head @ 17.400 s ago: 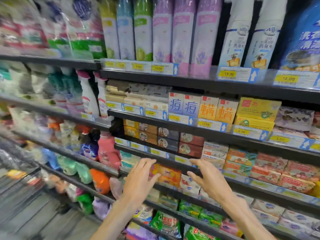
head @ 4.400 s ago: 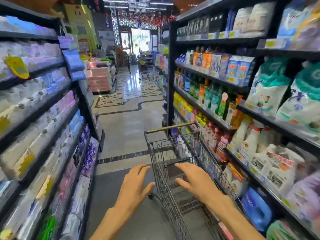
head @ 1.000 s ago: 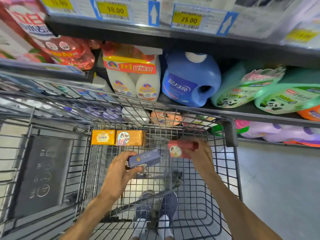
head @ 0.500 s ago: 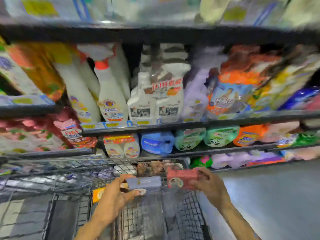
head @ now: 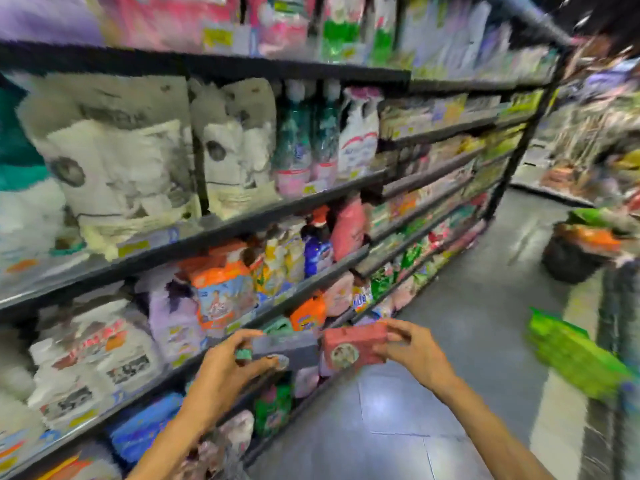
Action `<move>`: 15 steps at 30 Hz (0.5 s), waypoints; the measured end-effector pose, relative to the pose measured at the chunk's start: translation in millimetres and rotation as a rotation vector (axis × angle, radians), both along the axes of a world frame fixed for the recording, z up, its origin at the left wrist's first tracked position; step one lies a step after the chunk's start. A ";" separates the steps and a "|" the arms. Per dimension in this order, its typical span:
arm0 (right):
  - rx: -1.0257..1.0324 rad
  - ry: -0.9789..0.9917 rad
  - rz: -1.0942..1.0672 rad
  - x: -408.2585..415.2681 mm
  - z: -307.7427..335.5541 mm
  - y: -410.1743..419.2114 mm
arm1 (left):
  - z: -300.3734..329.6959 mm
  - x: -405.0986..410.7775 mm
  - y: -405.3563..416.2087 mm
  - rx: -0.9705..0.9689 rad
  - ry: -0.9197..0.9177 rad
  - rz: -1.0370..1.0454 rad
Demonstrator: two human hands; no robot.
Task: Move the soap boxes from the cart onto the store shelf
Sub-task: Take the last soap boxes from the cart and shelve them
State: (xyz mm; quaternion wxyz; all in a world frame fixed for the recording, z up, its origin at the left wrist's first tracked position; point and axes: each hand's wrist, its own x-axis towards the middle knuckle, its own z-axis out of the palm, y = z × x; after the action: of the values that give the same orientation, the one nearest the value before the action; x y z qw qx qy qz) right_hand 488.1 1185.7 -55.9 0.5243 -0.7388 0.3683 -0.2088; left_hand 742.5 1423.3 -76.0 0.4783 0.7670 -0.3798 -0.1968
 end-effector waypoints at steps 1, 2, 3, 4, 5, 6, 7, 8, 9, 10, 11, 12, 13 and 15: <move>-0.020 -0.007 -0.042 -16.5 9.1 -13.0 | 7.2 -6.9 -22.1 -0.010 -0.009 -0.041; -0.022 -0.029 -0.075 -34.4 16.6 -25.8 | 16.2 -16.4 -43.5 -0.020 -0.027 -0.081; -0.035 -0.047 -0.101 -52.0 24.0 -38.5 | 27.4 -29.2 -64.8 -0.031 -0.049 -0.115; -0.033 -0.074 -0.124 -70.2 30.4 -52.5 | 37.3 -42.3 -86.1 -0.034 -0.060 -0.147; -0.033 -0.085 -0.155 -89.2 35.6 -67.5 | 47.9 -58.1 -107.3 -0.044 -0.063 -0.172; -0.032 -0.098 -0.189 -106.9 40.2 -82.9 | 57.4 -74.6 -127.1 -0.054 -0.057 -0.205; -0.036 -0.116 -0.216 -125.6 44.5 -99.3 | 63.1 -89.3 -148.0 -0.050 -0.056 -0.234; -0.044 -0.128 -0.237 -143.9 48.0 -116.0 | 68.3 -103.8 -168.6 -0.042 -0.059 -0.254; -0.052 -0.132 -0.260 -161.2 51.1 -133.4 | 72.1 -115.8 -189.5 -0.037 -0.057 -0.273; -0.059 -0.147 -0.287 -178.3 54.1 -151.7 | 75.4 -127.2 -211.5 -0.044 -0.066 -0.295; -0.058 -0.160 -0.308 -195.1 56.9 -169.6 | 77.0 -137.3 -233.4 -0.056 -0.082 -0.311; -0.055 -0.178 -0.321 -210.7 60.2 -186.1 | 79.8 -147.8 -254.6 -0.068 -0.103 -0.328; -0.055 -0.185 -0.331 -225.7 64.7 -201.6 | 82.8 -159.0 -275.8 -0.086 -0.112 -0.349; -0.066 -0.194 -0.363 -253.3 72.7 -230.5 | 85.9 -178.9 -316.8 -0.105 -0.110 -0.389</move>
State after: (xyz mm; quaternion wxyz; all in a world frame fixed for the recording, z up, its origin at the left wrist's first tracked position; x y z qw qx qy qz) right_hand 234.9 955.2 16.8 0.4867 -0.6536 0.4361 -0.3819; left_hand 563.6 1106.6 9.9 0.4490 0.6628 -0.5562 -0.2233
